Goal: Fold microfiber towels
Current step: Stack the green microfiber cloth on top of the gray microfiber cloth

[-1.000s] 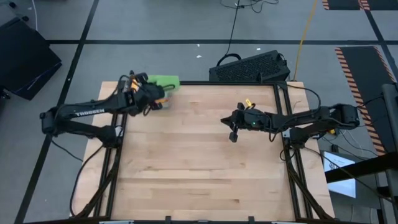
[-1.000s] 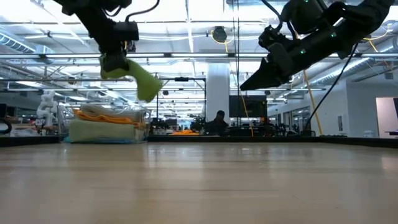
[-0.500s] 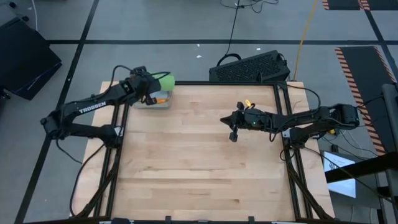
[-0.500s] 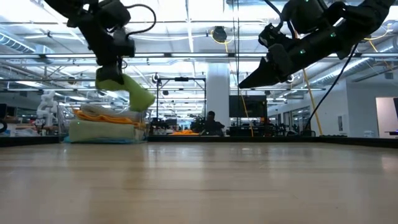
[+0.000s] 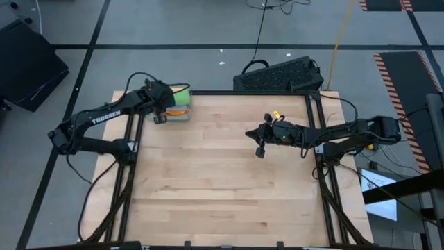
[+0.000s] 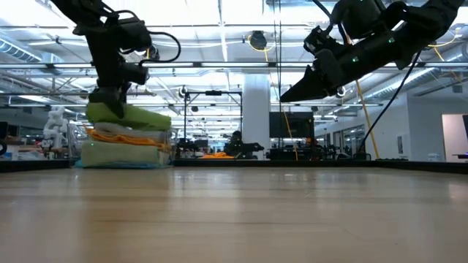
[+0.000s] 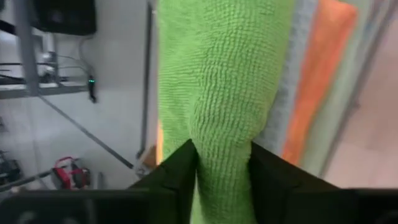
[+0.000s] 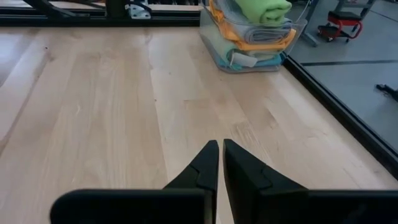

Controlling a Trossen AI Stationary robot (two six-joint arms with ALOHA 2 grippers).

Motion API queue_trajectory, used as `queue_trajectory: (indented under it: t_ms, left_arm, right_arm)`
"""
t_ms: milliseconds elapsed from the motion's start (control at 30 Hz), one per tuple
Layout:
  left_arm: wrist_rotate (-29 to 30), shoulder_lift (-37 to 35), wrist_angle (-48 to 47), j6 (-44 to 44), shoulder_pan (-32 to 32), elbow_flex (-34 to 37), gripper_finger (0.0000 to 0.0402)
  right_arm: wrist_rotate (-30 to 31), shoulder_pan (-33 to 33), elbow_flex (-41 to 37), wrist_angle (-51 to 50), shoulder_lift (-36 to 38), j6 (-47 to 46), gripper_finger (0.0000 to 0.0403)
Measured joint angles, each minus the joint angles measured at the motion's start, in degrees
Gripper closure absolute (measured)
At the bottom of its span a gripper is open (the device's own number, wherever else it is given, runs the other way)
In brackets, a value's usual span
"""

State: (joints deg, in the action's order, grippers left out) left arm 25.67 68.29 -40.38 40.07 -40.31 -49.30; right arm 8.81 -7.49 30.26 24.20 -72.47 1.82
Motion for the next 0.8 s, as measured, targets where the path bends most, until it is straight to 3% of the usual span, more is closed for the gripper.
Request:
queue_trajectory:
  t_ms: [133, 400, 633, 800]
  left_arm:
    - [-2.2, 0.0, -2.1, -1.4, -1.9, 0.0, 0.0231]
    - [-12.0, 0.0, -3.5, -9.9, -5.8, 0.0, 0.0147]
    - [-12.9, 0.0, -5.6, -19.2, -7.2, -1.4, 0.0117]
    - [-13.8, -0.2, -9.4, -21.4, -7.6, -4.2, 0.0099]
  right_arm:
    - [0.0, 0.0, 0.0, 0.0, 0.0, 0.3, 0.0385]
    - [-0.1, 0.0, 0.0, 0.0, 0.0, 0.8, 0.0385]
    - [-0.1, 0.0, 0.0, -0.1, 0.0, 0.8, 0.0385]
    - [-0.1, 0.0, 0.0, -0.3, 0.0, 0.8, 0.0385]
